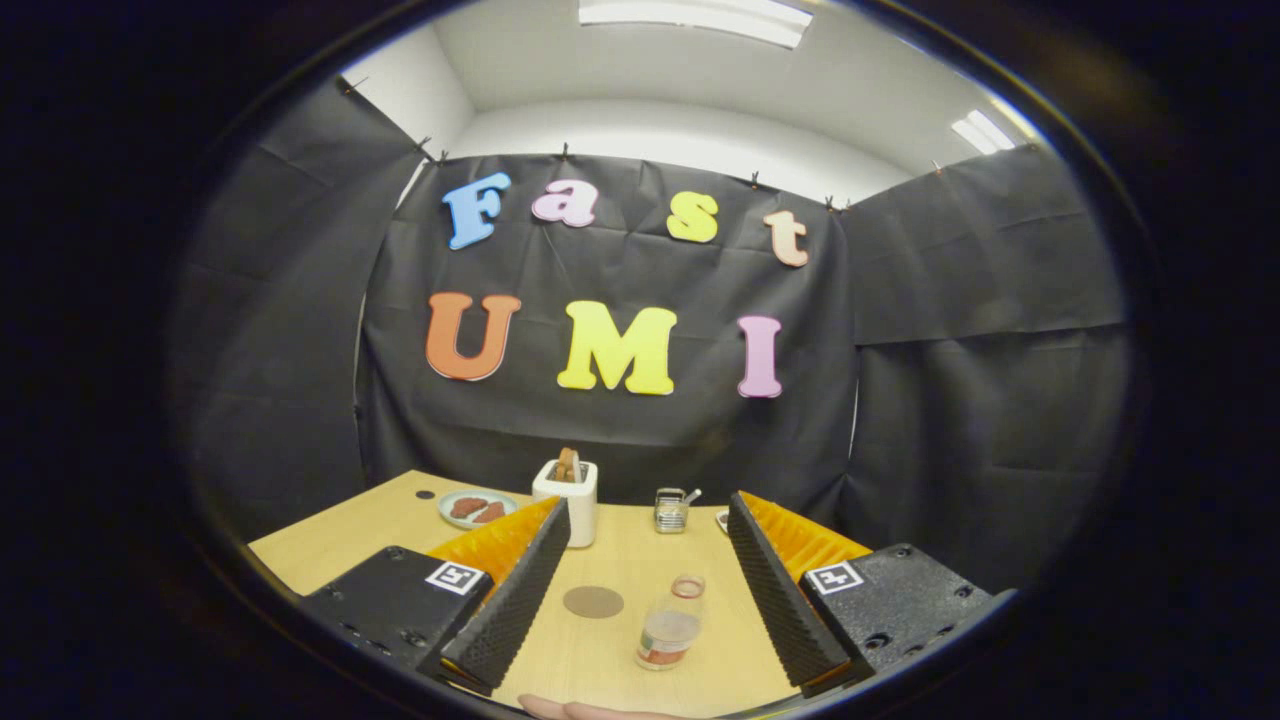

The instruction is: Take the bottle from table, then pour the juice into the cup, finally place the bottle on the coaster

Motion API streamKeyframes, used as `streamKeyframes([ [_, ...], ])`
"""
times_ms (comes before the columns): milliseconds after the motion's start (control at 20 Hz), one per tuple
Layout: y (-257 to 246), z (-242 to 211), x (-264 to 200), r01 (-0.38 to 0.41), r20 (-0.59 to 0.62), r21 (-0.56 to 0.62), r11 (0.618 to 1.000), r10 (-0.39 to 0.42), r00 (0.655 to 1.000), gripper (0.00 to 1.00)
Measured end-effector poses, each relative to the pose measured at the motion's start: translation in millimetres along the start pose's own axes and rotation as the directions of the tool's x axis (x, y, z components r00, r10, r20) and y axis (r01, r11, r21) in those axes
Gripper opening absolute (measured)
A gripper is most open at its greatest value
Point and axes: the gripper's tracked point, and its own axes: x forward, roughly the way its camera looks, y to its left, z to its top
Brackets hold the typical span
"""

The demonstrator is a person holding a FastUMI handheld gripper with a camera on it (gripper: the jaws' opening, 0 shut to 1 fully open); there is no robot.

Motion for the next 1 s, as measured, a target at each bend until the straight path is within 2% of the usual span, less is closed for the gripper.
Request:
streamKeyframes([
  [750, -40.6, -102.9, 42.8, 0.005, -0.019, 0.067, 0.998, -0.003, 1.0, 1.0],
  [1000, -44.7, -141.3, 56.9, -0.006, -0.02, 0.039, 0.999, 0.006, 1.0, 1.0],
])
